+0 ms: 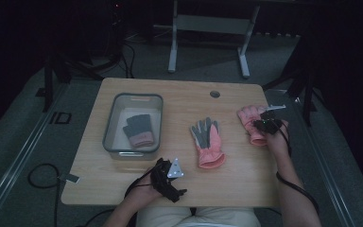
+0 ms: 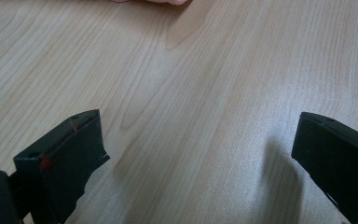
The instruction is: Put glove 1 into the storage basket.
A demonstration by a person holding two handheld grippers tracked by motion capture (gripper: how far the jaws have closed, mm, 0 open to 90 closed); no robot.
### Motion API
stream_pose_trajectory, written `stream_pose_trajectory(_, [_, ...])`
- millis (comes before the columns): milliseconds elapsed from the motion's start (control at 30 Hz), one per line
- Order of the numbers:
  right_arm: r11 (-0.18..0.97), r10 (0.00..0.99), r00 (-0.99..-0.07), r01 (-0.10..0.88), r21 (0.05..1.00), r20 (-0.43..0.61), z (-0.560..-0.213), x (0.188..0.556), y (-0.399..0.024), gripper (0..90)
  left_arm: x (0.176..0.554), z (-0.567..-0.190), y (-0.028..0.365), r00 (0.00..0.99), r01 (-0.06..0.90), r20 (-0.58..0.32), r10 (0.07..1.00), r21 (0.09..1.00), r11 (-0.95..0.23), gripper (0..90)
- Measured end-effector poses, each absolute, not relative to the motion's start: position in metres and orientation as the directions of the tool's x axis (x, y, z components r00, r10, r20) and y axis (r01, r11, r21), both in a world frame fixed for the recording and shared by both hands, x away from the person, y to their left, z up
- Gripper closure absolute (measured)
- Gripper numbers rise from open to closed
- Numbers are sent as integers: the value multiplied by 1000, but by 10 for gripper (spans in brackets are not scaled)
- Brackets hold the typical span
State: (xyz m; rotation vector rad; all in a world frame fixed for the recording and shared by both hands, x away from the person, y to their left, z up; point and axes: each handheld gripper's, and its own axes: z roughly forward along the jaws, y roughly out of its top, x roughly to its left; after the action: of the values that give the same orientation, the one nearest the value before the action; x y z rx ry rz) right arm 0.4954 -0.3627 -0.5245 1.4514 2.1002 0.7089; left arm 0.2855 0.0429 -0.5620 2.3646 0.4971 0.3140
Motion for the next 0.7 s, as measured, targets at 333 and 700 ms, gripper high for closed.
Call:
stream_pose_trajectory(333, [247,960,-266,664,706,-85,-486,467,-342,868,286,-562,44,902,265,81,424,673,-691,18])
stream_pose_trajectory(700, [238,951,-303,603,761,-58,-442,402,-319,868,286,-562,44,904,262,79,421,676,-689,18])
